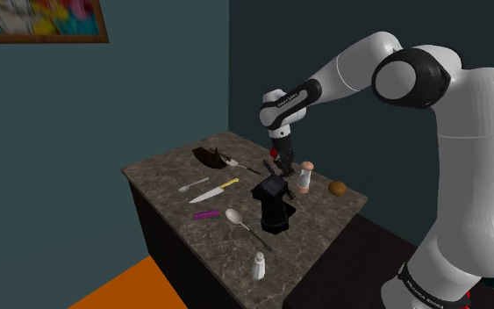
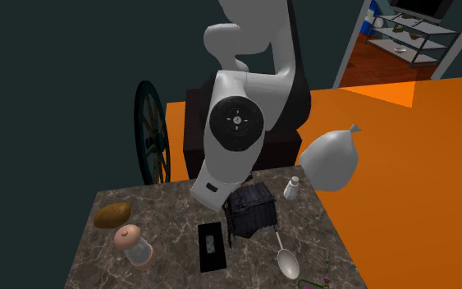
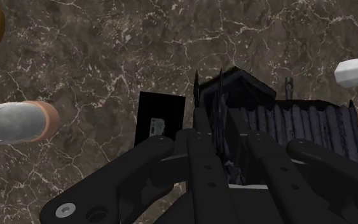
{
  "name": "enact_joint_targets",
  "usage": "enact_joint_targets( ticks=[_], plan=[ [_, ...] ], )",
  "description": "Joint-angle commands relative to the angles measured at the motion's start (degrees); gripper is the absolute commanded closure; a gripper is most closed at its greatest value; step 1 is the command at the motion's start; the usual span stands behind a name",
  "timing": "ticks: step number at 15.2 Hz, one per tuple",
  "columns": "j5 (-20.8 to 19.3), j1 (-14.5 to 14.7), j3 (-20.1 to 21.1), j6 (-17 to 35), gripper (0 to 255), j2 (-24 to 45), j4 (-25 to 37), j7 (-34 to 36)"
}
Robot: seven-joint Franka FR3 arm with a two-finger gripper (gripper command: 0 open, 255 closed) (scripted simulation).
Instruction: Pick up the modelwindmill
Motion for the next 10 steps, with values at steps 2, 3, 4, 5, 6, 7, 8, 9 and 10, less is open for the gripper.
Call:
enact_joint_targets(
  ticks=[2, 3, 4, 5, 6, 7, 8, 9, 10],
  plan=[
    [-0.1, 0.1, 0.0, -1.9, 255, -1.3, 0.7, 0.0],
    [-0.1, 0.1, 0.0, -2.5, 255, -1.7, 0.9, 0.0],
    [-0.2, 0.2, -0.1, -3.2, 255, -2.1, 1.1, 0.0],
    [-0.2, 0.2, -0.1, -3.8, 255, -2.5, 1.4, 0.0],
    [-0.2, 0.2, -0.1, -4.4, 255, -2.9, 1.6, 0.0],
    [-0.3, 0.2, -0.1, -5.0, 255, -3.3, 1.9, -0.1],
    [-0.3, 0.2, -0.1, -5.7, 255, -3.6, 2.2, -0.1],
    [-0.3, 0.2, -0.1, -5.8, 255, -3.7, 2.2, -0.1],
    [-0.3, 0.2, -0.1, -5.8, 255, -3.7, 2.2, -0.1]
  ],
)
